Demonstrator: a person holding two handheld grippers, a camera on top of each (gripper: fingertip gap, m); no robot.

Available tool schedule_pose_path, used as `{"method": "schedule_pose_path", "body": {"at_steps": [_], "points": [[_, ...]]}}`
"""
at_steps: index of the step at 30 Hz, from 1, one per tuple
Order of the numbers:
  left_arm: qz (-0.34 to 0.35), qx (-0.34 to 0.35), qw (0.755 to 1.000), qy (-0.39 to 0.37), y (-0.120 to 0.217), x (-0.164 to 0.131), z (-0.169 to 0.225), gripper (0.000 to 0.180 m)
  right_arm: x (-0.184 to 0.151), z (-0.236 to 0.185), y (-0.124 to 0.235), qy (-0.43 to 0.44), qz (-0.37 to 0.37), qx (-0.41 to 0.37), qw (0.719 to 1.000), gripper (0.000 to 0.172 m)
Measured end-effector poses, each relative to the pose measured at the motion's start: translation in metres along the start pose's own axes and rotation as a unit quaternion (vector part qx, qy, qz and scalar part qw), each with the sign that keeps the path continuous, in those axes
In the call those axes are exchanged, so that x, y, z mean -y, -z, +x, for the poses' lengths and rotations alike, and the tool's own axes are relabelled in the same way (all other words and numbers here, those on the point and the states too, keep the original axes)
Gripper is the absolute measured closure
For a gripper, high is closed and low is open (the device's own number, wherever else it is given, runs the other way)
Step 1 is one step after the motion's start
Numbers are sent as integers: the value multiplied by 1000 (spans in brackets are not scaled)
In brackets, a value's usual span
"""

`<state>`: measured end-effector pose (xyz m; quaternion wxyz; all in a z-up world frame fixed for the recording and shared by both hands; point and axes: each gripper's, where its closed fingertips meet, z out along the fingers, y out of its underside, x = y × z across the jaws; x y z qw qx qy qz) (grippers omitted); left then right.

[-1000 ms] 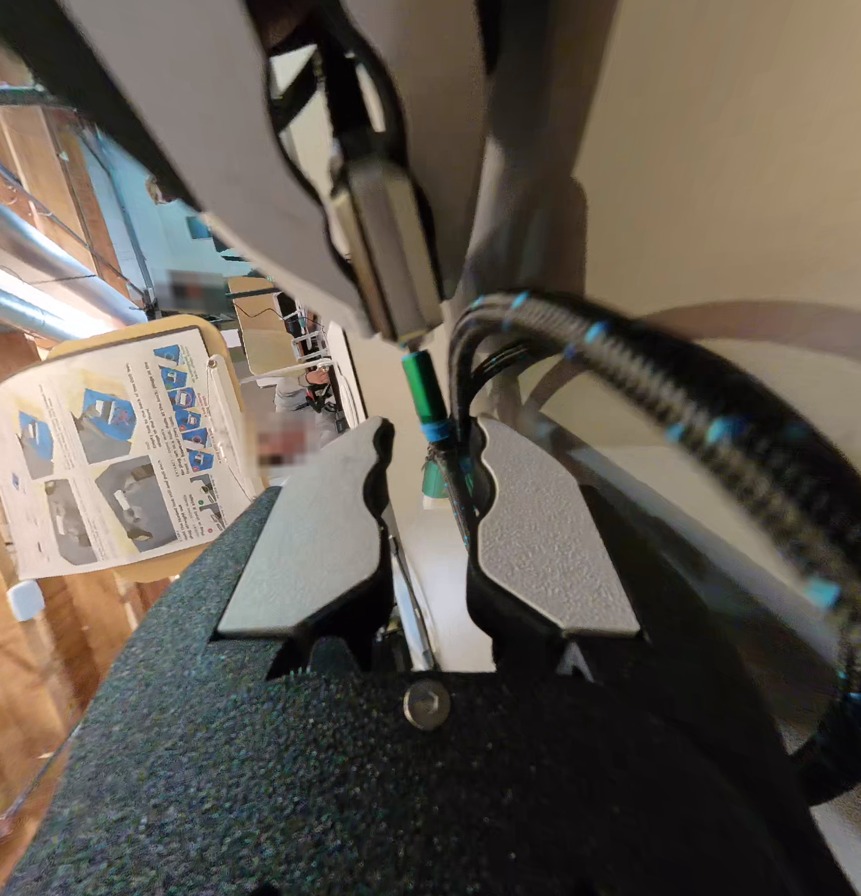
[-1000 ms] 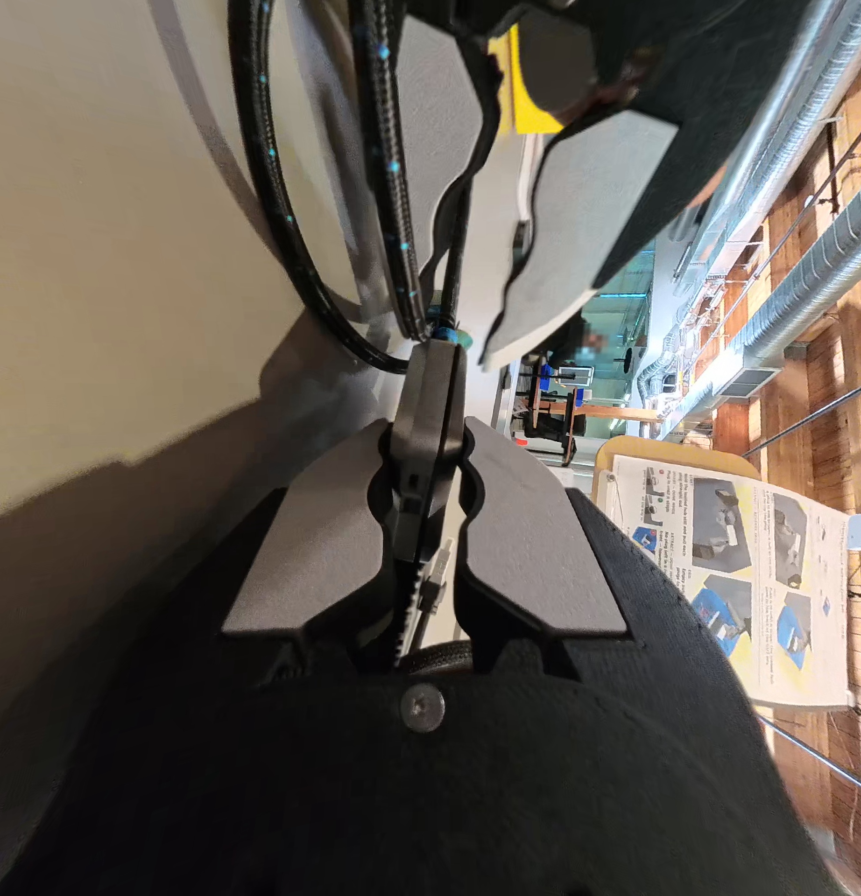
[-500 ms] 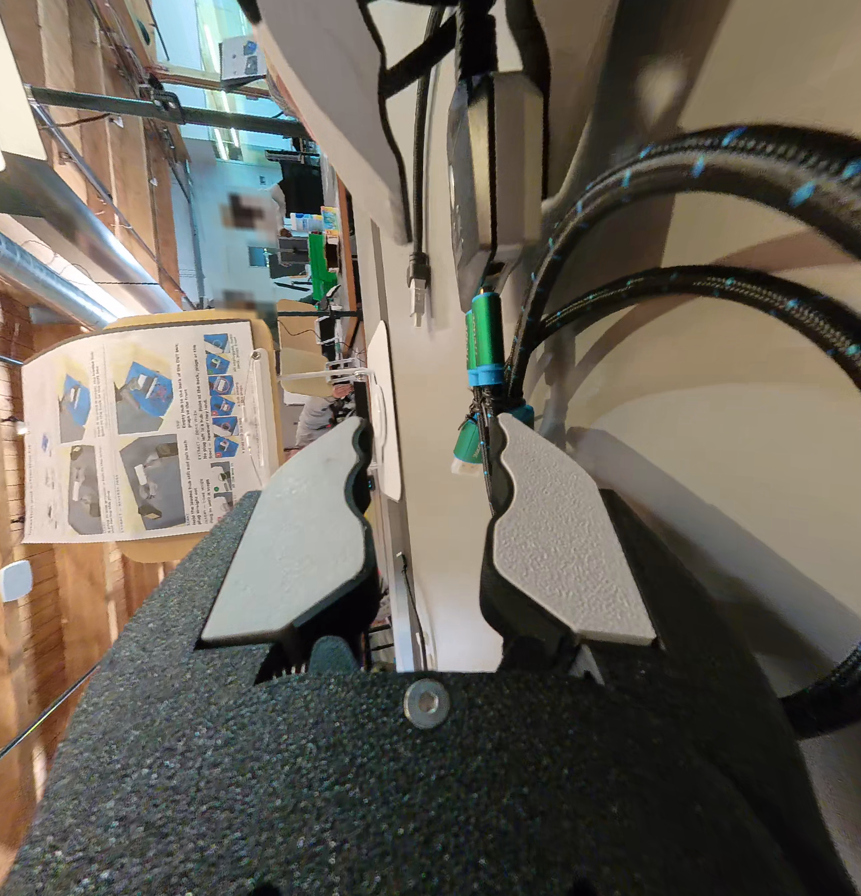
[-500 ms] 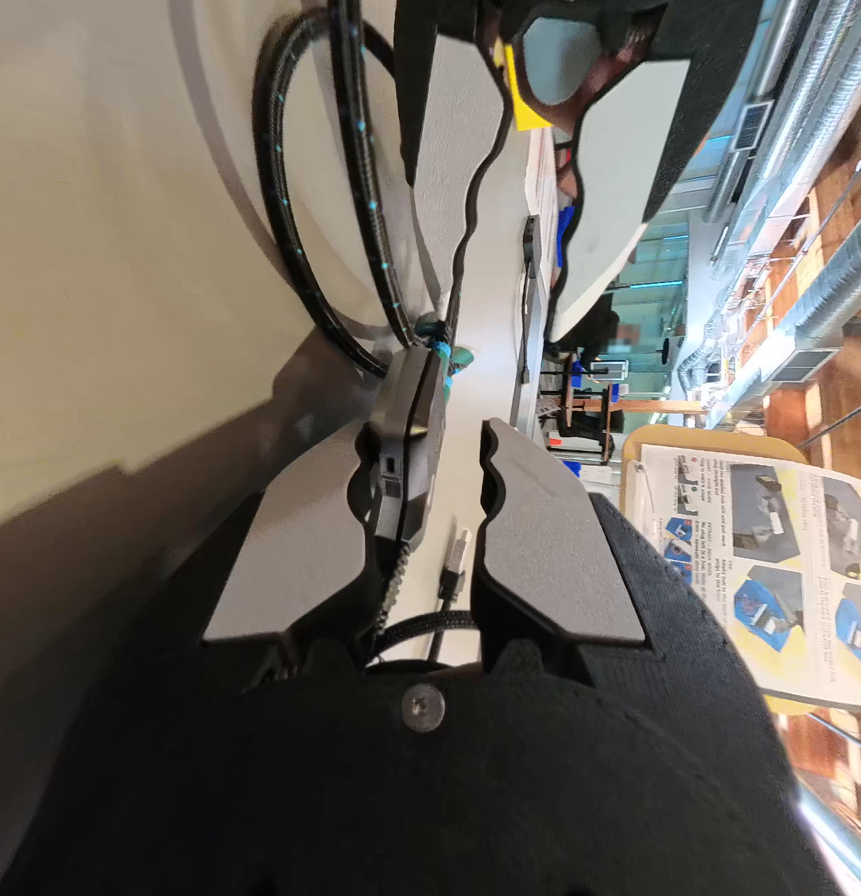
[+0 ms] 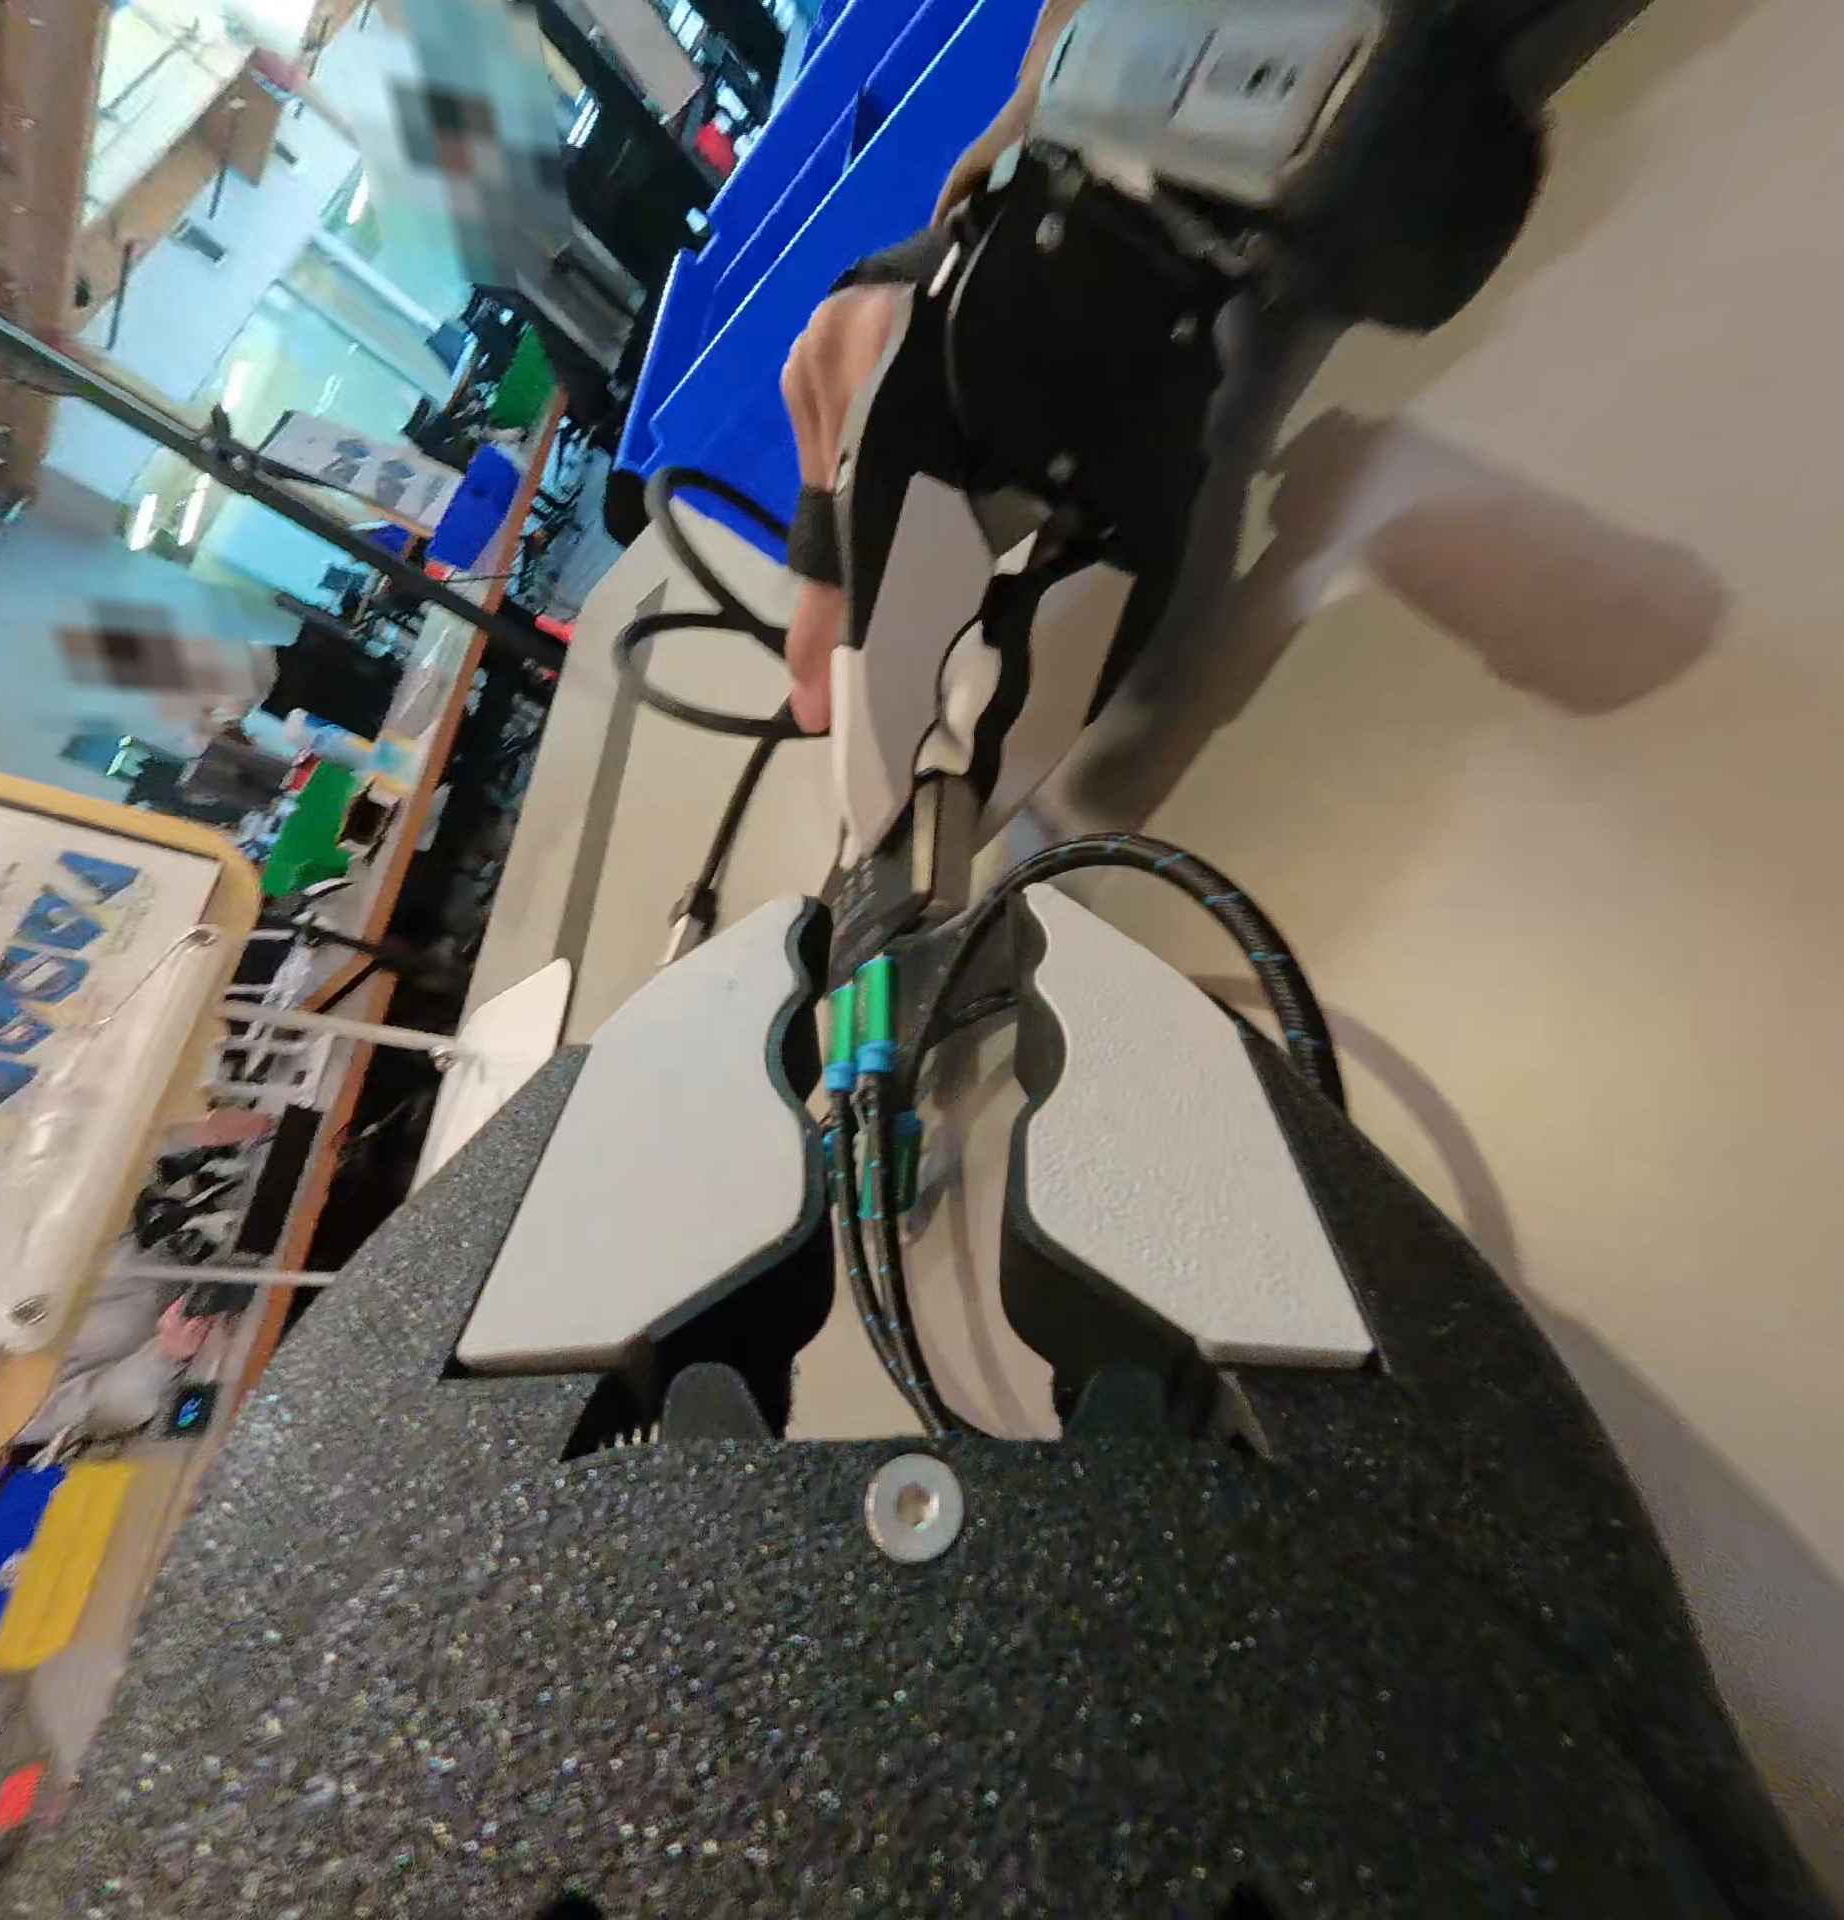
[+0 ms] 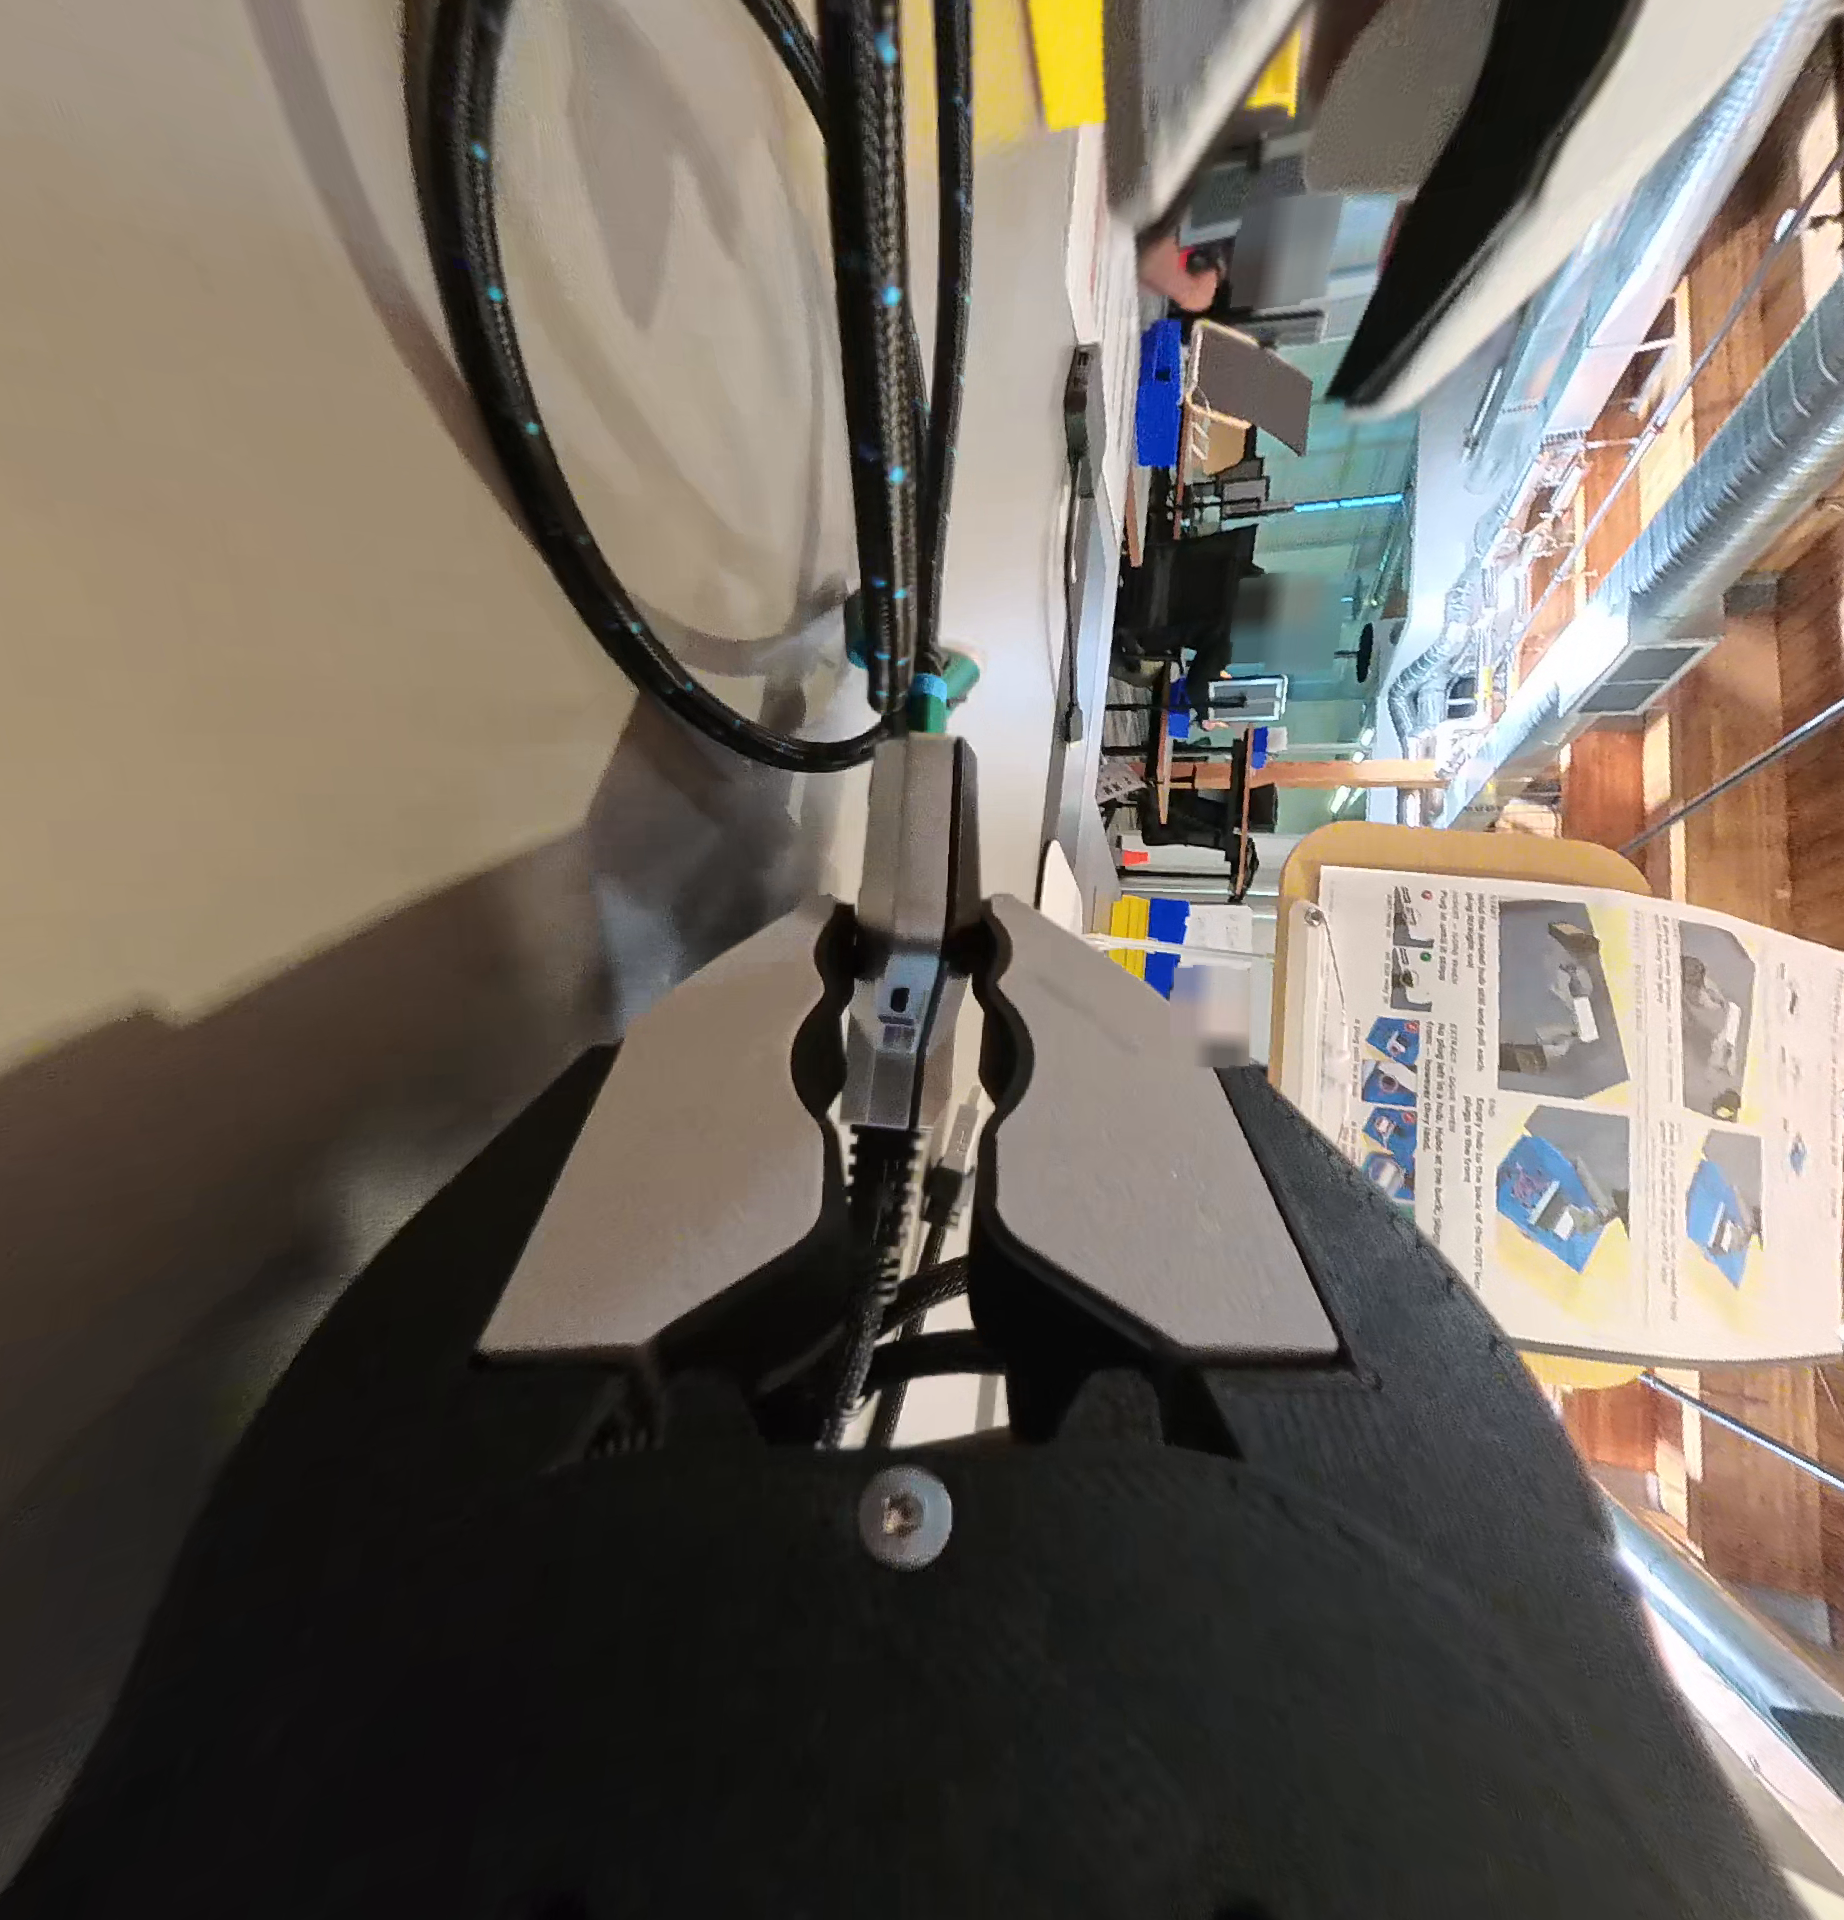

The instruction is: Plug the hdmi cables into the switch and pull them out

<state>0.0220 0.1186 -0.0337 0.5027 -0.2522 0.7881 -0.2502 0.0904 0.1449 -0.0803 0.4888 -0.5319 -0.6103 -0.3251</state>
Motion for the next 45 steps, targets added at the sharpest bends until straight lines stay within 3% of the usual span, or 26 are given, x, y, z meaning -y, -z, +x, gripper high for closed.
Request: {"method": "schedule_pose_path", "body": {"at_steps": [3, 8, 15, 19, 24, 28, 33, 38, 41, 45], "points": [[12, -50, 999, -5, -1, 4, 19, 150, -4, 2, -2, -14, -5, -2, 1000, 151], [-34, -90, 994, -42, -11, -12, 41, 153, -8, 3, -2, -23, -5, -7, 1000, 151], [-71, -153, 984, -65, -10, -30, 65, 172, -10, 6, -2, -76, 2, 4, 997, 151], [-135, -161, 972, -106, -13, -54, 72, 178, -8, 9, -1, -121, 17, 11, 992, 151], [-189, -128, 963, -142, -15, -71, 63, 178, -6, 14, 1, -158, 28, 12, 987, 150], [-199, -68, 967, -144, -20, -73, 42, 160, -9, 12, -1, -112, 8, -5, 994, 150], [-152, -30, 983, -102, -14, -50, 23, 158, -13, 11, -2, -90, -8, -9, 996, 151], [-49, 19, 988, -145, -6, 3, 15, 167, -13, 14, -3, -88, -15, -18, 996, 151], [-89, 5, 979, -185, -18, -2, 28, 180, -12, 17, -3, -99, -14, -23, 995, 151], [-138, -16, 969, -204, -36, -19, 45, 180, -16, 18, -3, -97, -26, -30, 994, 150]]}}
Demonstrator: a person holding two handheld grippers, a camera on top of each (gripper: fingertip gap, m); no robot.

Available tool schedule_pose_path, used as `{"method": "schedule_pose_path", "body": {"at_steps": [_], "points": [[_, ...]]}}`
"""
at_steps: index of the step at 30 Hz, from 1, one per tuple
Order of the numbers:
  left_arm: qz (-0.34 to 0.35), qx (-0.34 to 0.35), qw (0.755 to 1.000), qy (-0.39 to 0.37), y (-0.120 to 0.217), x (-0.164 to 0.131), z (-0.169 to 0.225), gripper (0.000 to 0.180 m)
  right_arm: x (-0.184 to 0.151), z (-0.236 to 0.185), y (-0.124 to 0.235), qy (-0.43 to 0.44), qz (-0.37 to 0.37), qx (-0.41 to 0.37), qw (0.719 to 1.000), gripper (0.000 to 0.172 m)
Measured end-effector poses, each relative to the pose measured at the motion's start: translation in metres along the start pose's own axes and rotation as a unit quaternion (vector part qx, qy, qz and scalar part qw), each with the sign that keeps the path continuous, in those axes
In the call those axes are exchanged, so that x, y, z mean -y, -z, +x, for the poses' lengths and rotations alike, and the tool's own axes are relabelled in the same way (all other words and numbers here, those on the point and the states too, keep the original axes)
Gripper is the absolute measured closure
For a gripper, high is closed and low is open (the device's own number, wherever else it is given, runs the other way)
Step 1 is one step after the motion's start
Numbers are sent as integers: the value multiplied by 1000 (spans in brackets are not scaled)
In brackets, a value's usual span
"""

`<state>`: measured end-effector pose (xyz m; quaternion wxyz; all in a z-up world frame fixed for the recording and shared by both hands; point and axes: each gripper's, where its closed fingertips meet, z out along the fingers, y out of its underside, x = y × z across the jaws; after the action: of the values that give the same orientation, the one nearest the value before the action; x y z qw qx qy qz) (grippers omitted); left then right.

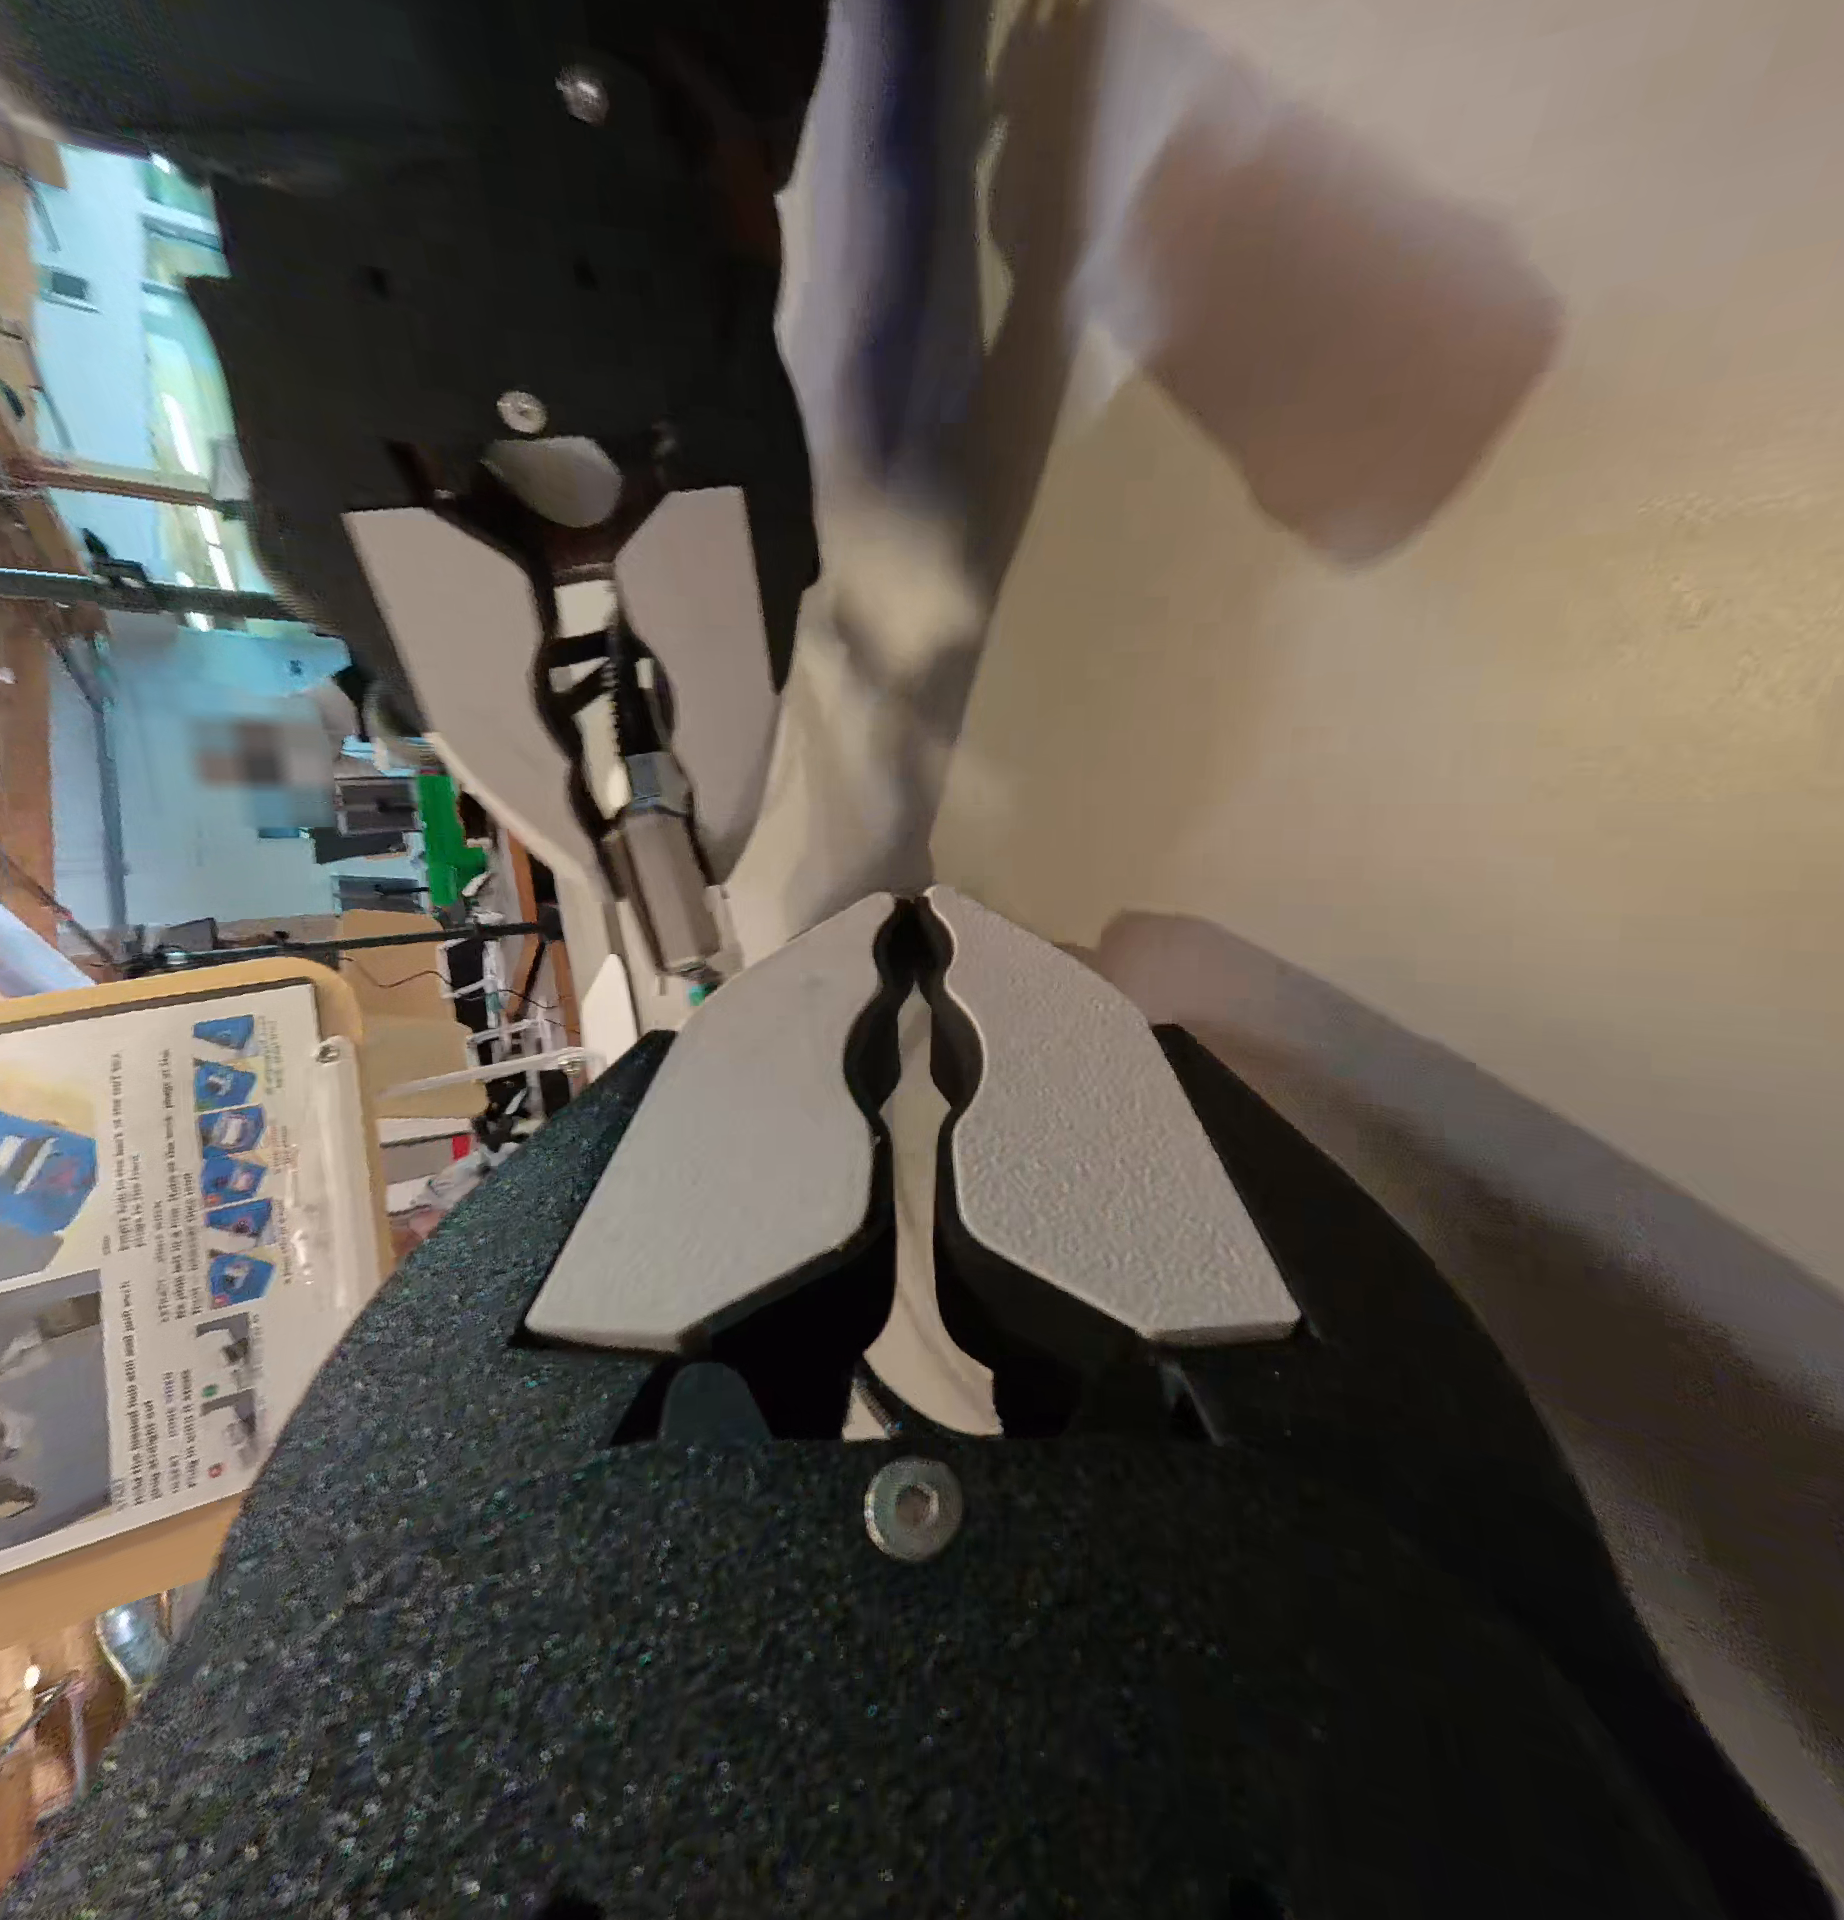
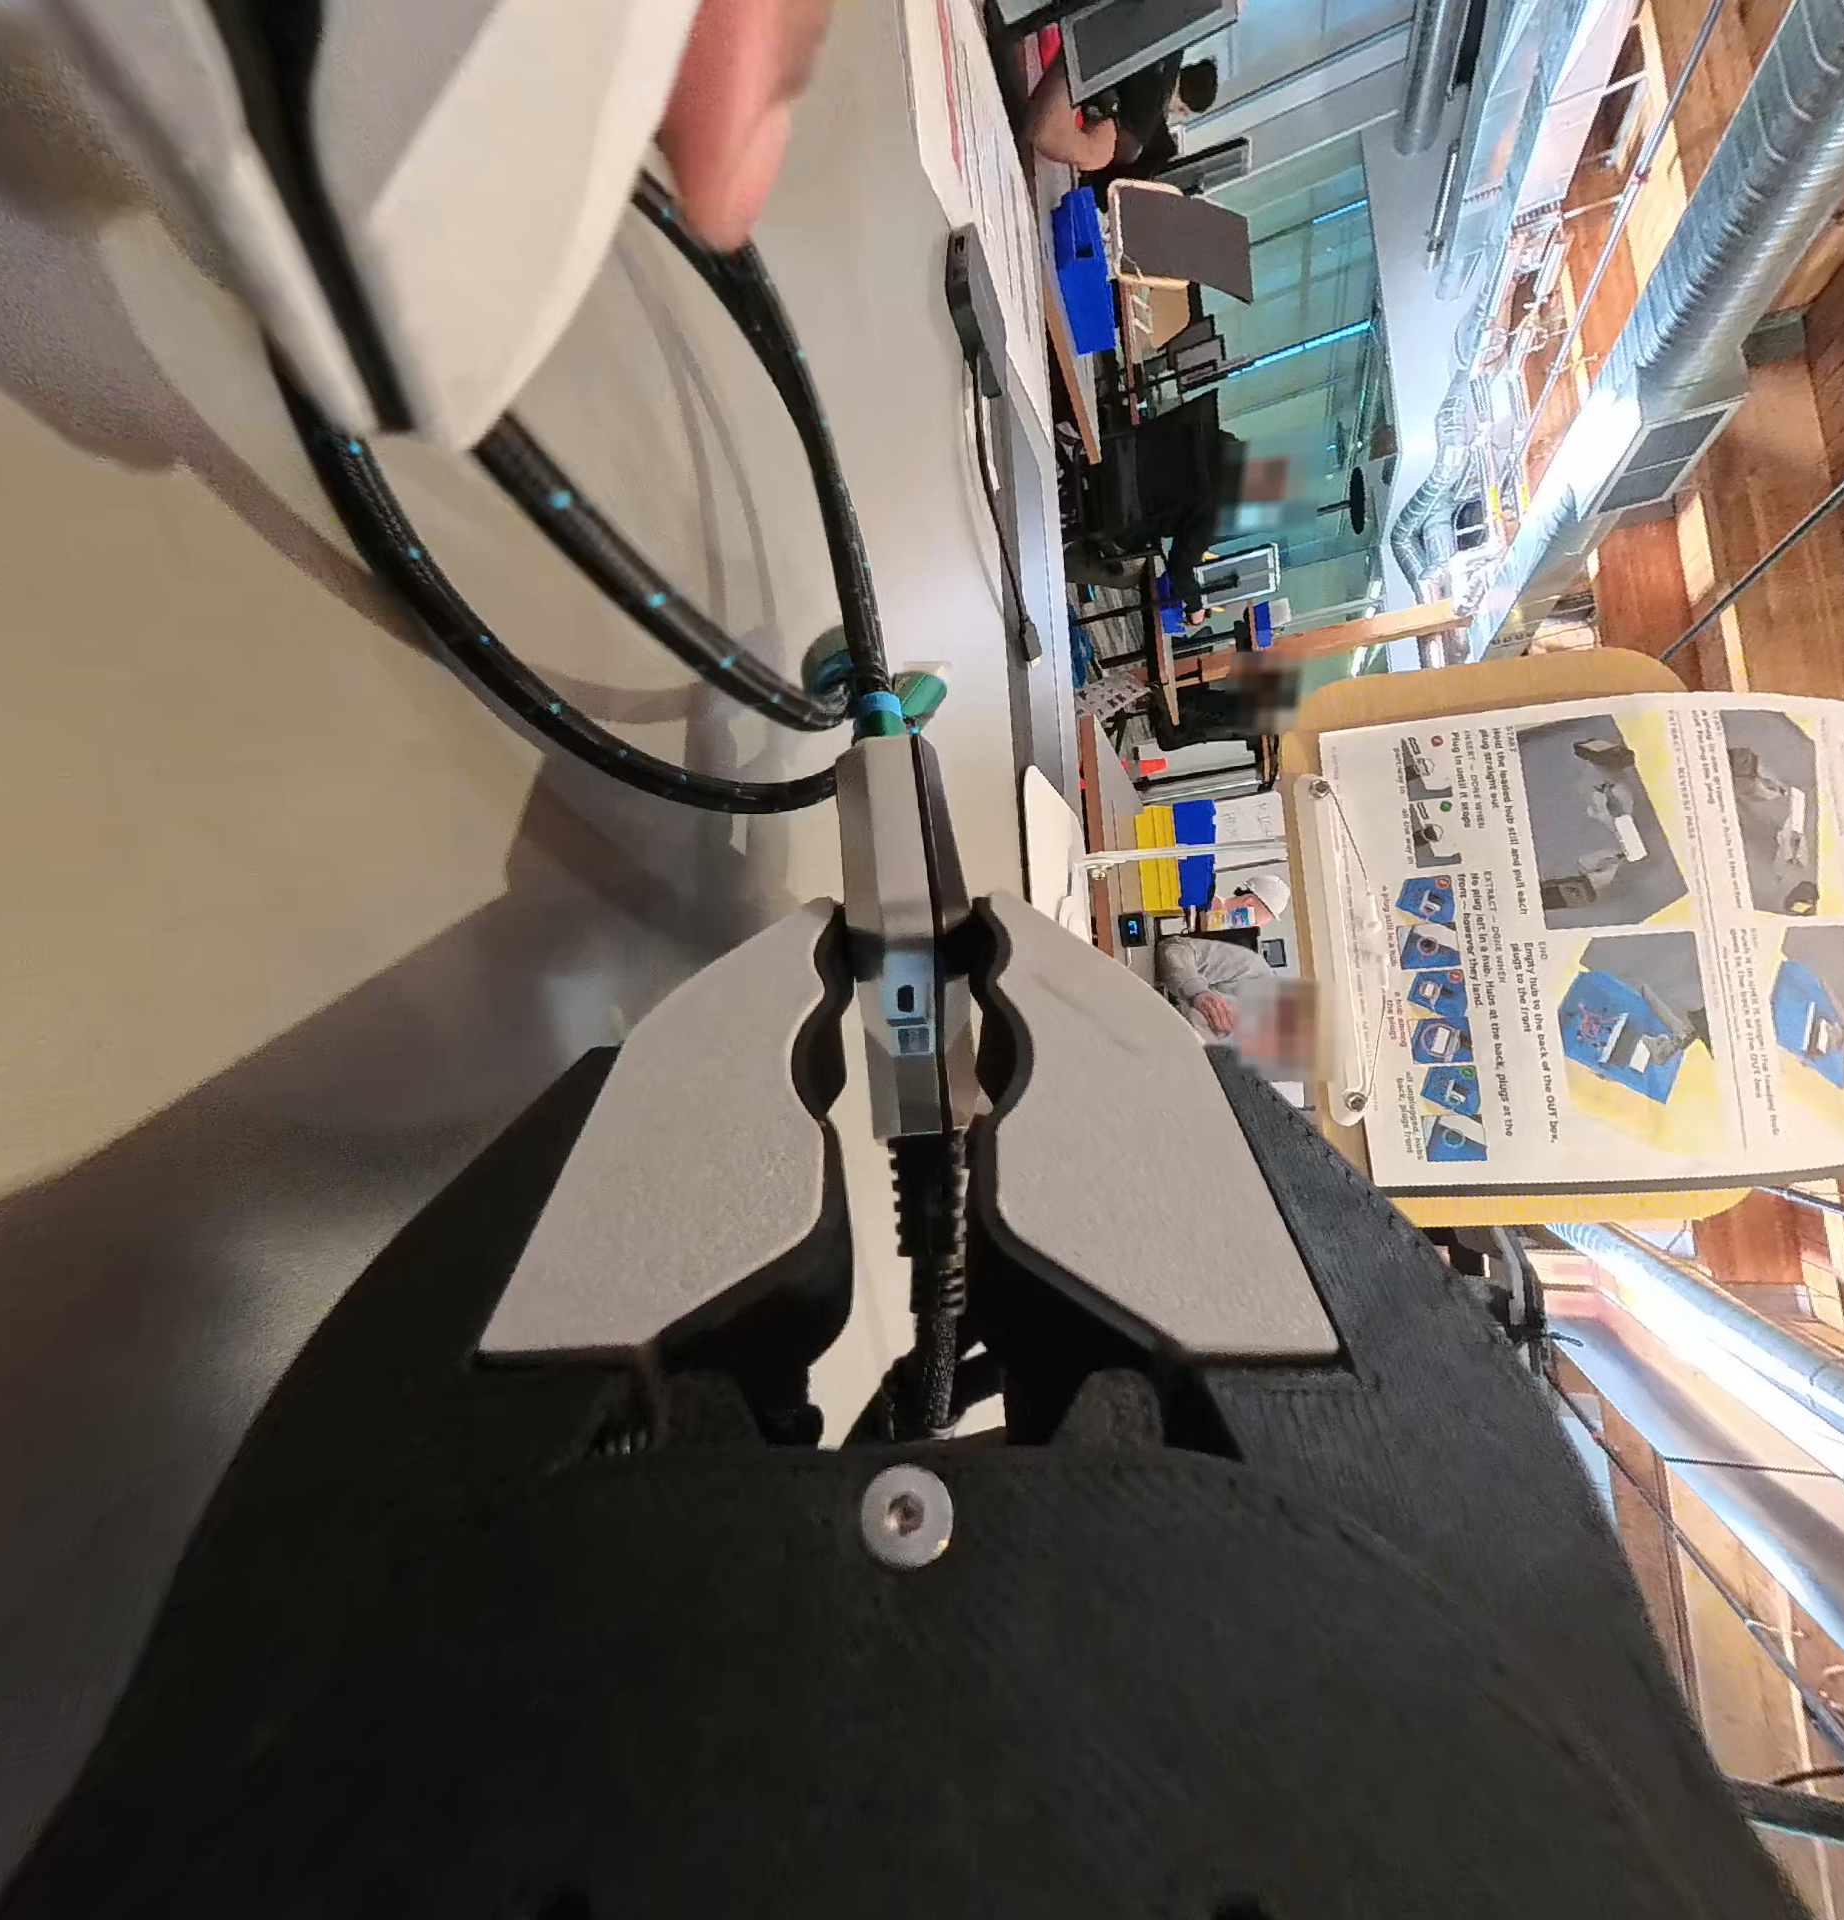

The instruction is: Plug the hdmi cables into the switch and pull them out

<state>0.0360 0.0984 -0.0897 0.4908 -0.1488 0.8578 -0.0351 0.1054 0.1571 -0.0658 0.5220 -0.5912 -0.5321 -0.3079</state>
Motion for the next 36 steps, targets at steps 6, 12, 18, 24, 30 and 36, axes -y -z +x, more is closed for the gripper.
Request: {"method": "schedule_pose_path", "body": {"at_steps": [6, 12, 18, 24, 30, 36], "points": [[-19, -52, 998, 5, -18, -3, 25, 180, 7, 4, 4, -6, 9, -10, 1000, 150], [56, -35, 997, 47, -8, 14, 13, 180, 4, -3, 4, 27, 11, -1, 1000, 151], [178, 36, 963, 197, 40, 3, -48, 165, 15, -13, 10, 70, 55, 10, 996, 151], [121, 48, 939, 317, 46, -70, -62, 159, 40, -20, 23, 113, 116, 3, 987, 151], [32, -77, 914, 396, 26, -104, -15, 158, 51, -12, 30, 135, 134, -32, 981, 151], [54, -197, 803, 560, 27, -99, 3, 163, 61, -14, 33, 194, 134, -64, 970, 151]]}}
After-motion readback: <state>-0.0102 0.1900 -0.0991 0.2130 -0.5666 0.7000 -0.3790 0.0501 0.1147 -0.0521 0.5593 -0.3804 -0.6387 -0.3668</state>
